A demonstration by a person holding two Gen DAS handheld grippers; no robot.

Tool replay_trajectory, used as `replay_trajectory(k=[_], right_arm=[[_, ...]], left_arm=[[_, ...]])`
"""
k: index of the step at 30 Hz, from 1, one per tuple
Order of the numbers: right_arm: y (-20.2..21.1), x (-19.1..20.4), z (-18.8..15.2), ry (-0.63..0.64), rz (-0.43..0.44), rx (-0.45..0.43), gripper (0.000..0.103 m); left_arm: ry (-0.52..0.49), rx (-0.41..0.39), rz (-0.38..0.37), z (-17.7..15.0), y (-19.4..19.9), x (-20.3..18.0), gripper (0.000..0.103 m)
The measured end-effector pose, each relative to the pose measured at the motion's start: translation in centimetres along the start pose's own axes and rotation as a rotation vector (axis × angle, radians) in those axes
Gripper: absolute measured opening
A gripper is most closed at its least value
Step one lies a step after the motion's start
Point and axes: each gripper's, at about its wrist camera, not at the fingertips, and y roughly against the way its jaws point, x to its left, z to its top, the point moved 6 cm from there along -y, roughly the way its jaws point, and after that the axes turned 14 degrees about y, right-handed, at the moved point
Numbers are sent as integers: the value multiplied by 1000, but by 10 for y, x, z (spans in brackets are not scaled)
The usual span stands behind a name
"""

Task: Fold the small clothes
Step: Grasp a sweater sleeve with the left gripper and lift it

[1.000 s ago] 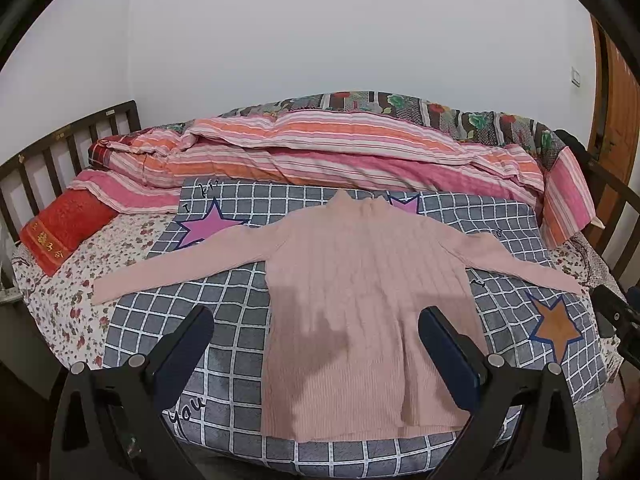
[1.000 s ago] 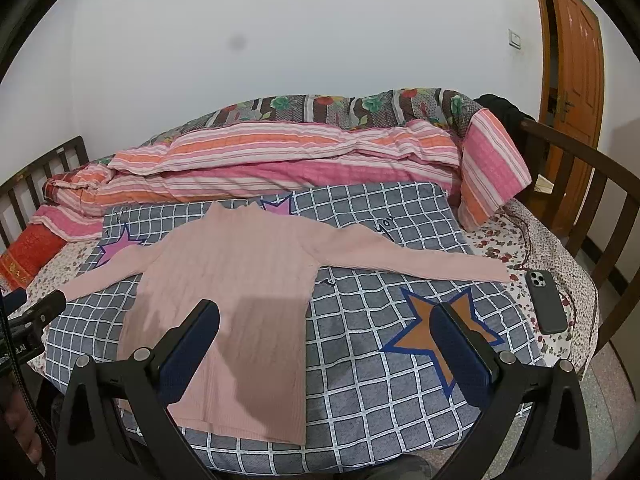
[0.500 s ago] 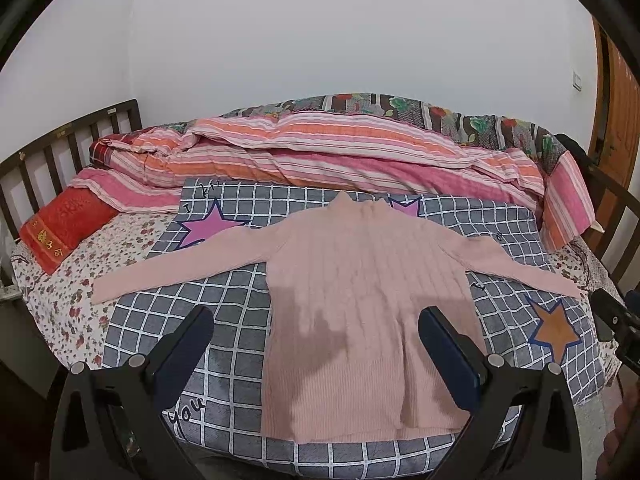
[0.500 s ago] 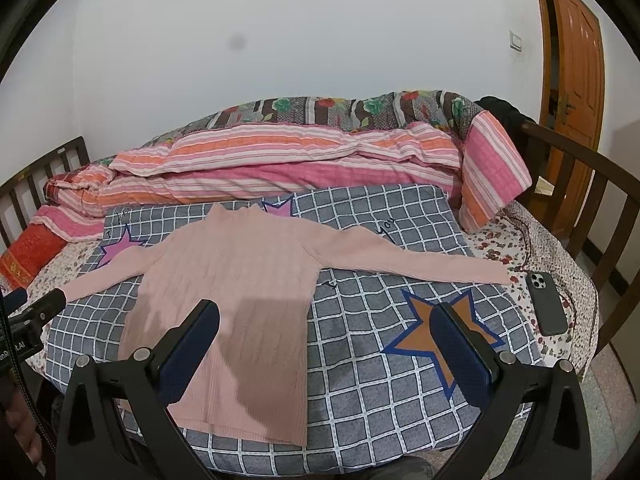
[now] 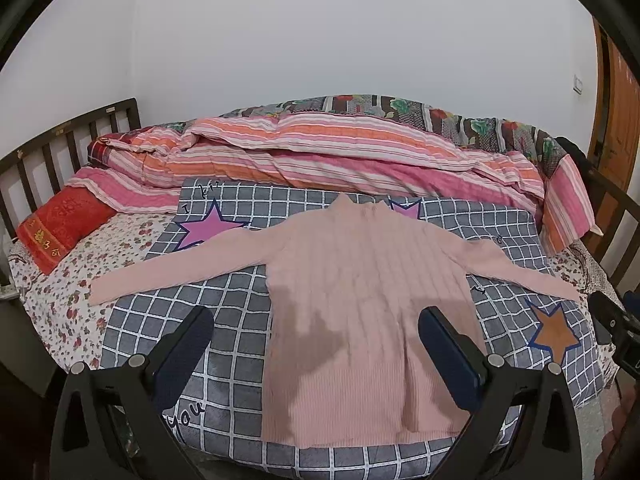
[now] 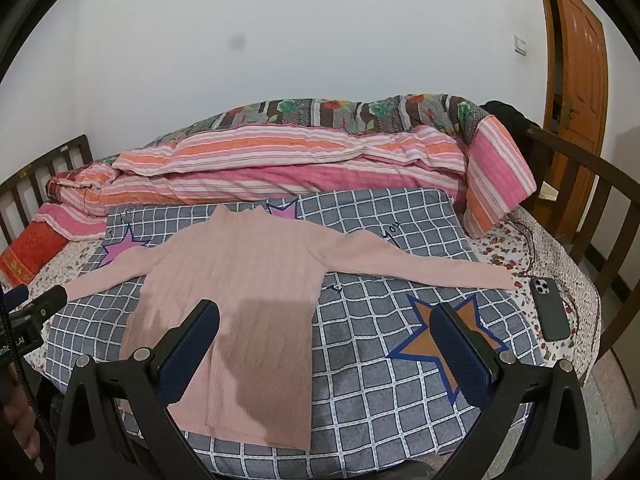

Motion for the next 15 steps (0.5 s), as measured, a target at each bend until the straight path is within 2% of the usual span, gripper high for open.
replay_trajectory(k=[7,15], right_arm=[[-8,4,1,7,5,3,103],[-35,12,1,19,15,24,103]], left_arm=[[9,4,-3,3,-4,1,103],[63,52,-18,12,-43,20,103]])
